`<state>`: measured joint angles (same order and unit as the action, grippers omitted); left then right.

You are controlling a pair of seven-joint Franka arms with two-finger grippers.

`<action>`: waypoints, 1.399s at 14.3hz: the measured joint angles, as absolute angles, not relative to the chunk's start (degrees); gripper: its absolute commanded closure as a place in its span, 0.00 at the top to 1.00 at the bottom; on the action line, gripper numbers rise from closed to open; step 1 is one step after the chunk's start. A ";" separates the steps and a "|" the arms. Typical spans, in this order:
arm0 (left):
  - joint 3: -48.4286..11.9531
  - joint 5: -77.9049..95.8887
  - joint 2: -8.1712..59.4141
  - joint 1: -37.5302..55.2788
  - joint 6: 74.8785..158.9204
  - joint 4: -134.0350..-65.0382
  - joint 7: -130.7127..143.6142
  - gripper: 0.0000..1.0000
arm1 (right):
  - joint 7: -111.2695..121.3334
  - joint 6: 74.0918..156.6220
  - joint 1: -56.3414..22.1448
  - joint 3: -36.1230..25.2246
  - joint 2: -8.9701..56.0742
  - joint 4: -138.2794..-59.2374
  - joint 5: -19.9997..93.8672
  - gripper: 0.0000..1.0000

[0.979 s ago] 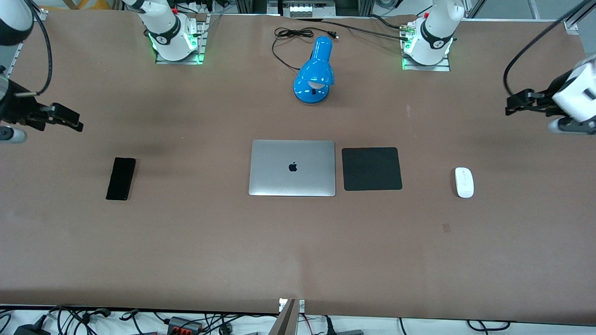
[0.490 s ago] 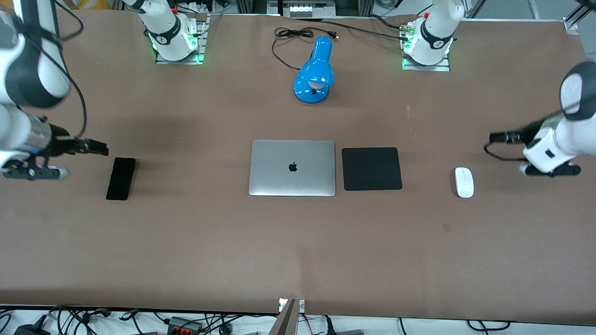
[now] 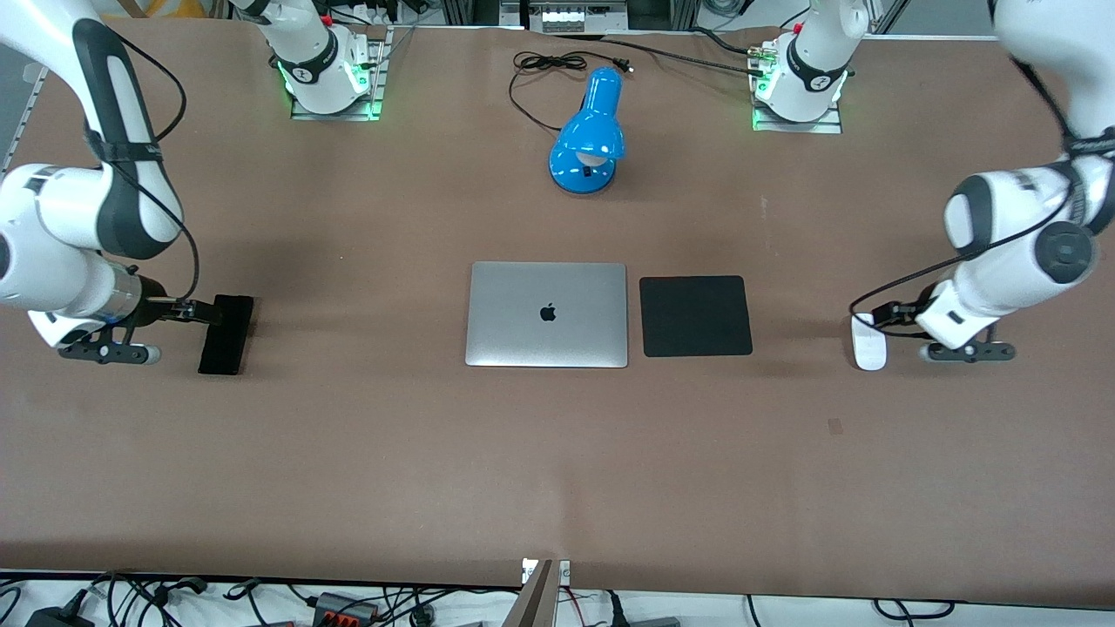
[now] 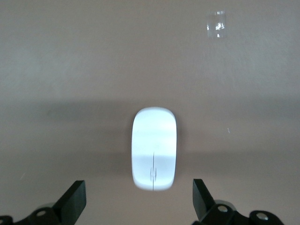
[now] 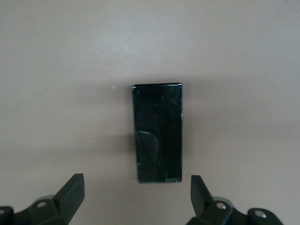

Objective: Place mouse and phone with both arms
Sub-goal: 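Lower the right gripper onto the phone while the left gripper grasps the mouse, then carry the mouse onto the pad with the left gripper while the right lifts the phone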

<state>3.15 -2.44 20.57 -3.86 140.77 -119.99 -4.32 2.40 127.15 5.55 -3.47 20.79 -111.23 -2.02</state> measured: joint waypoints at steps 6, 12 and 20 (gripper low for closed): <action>3.15 -2.44 27.32 -4.02 158.98 -125.43 -7.51 1.00 | 1.98 138.52 7.83 -3.48 26.73 -115.02 -2.12 1.00; 3.15 -2.44 27.64 -4.05 159.11 -125.53 -7.88 0.57 | -0.87 141.13 7.63 -2.97 29.96 -114.58 -2.11 1.00; 1.46 -2.44 24.50 -3.75 149.84 -122.88 -8.82 0.32 | -1.15 141.17 7.55 -2.81 32.29 -112.84 -2.11 1.00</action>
